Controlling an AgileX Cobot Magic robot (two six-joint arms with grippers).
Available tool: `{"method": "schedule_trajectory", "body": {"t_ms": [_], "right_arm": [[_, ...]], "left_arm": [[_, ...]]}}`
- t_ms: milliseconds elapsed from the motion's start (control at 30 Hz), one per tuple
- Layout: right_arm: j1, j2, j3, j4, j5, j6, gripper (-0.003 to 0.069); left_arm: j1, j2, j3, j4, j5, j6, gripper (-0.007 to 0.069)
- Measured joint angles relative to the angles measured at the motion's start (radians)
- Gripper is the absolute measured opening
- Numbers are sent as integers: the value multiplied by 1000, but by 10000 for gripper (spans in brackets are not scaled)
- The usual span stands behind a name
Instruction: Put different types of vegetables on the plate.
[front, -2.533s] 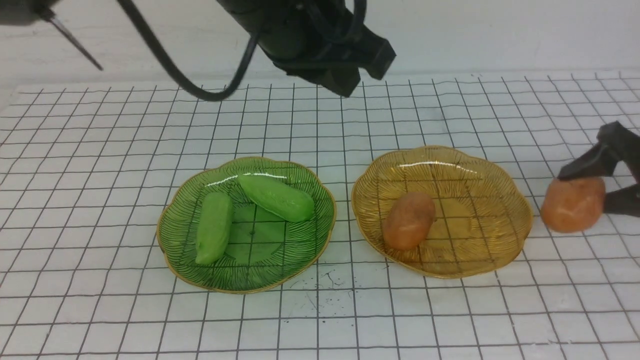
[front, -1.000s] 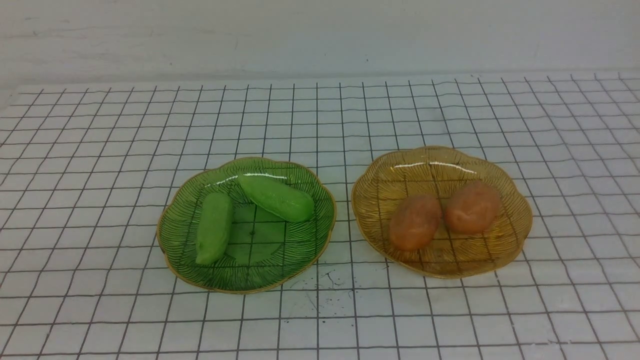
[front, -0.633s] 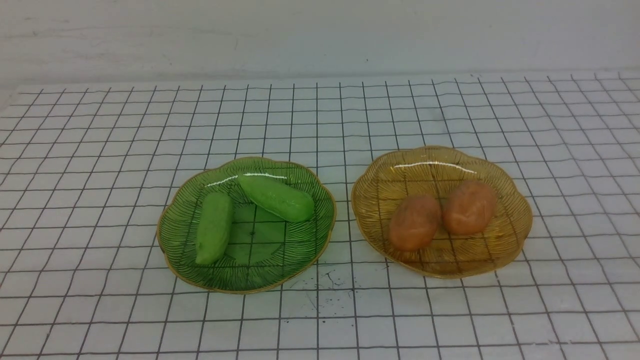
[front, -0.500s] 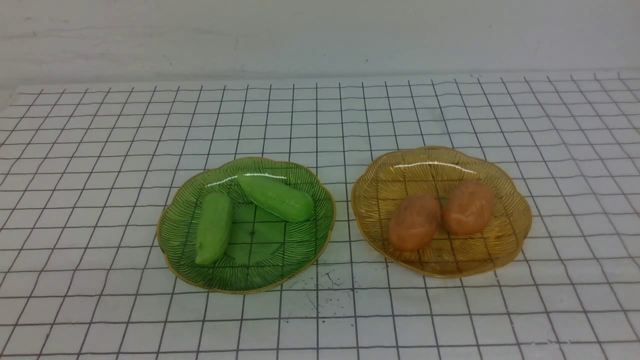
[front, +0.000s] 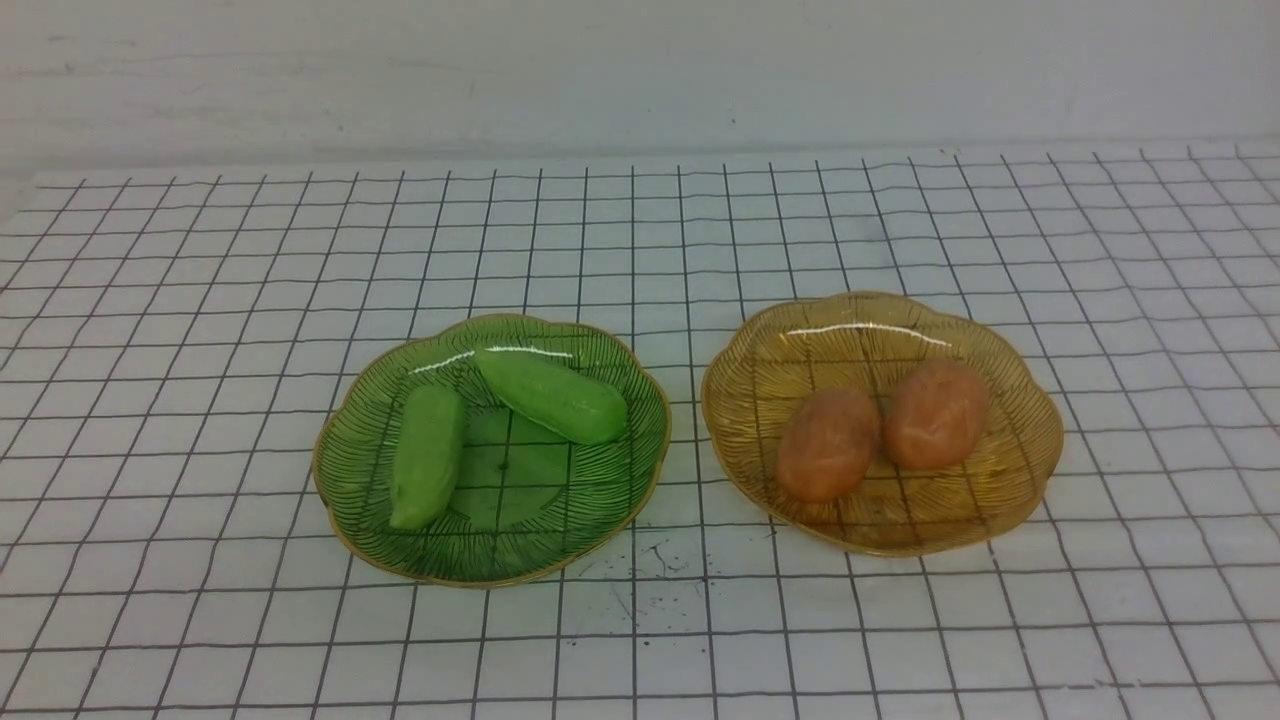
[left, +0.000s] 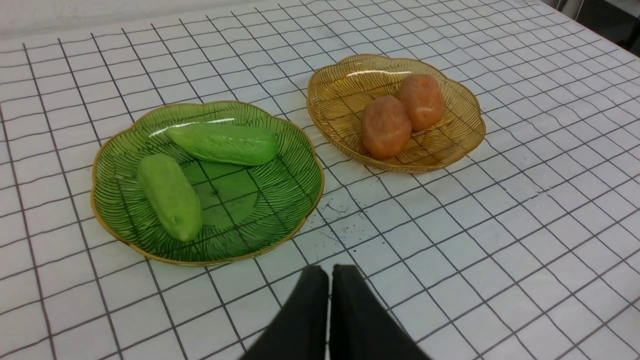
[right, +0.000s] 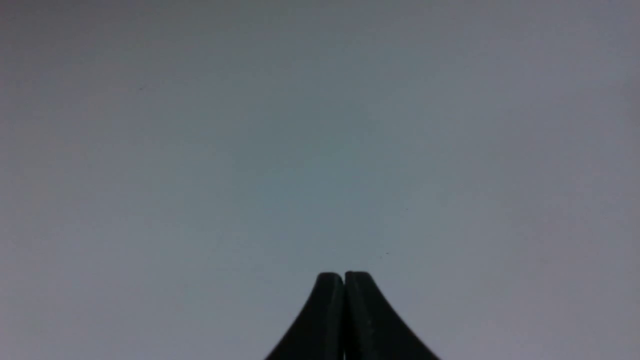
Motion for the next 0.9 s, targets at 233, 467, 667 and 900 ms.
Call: {"method": "schedule_trajectory", "body": {"t_ms": [233,467,667,900], "right_arm": [[0,0,0,0,0,0,-14],[0,0,0,0,0,0,-14],[0,0,0,0,0,0,-14],[0,0,0,0,0,0,-14]], "left_arm": [[0,0,0,0,0,0,-8],[0,0,0,14,0,18,-8],[0,0,13,27,-35,29,-8],[110,-53,177,44,-256,97,-8]]}}
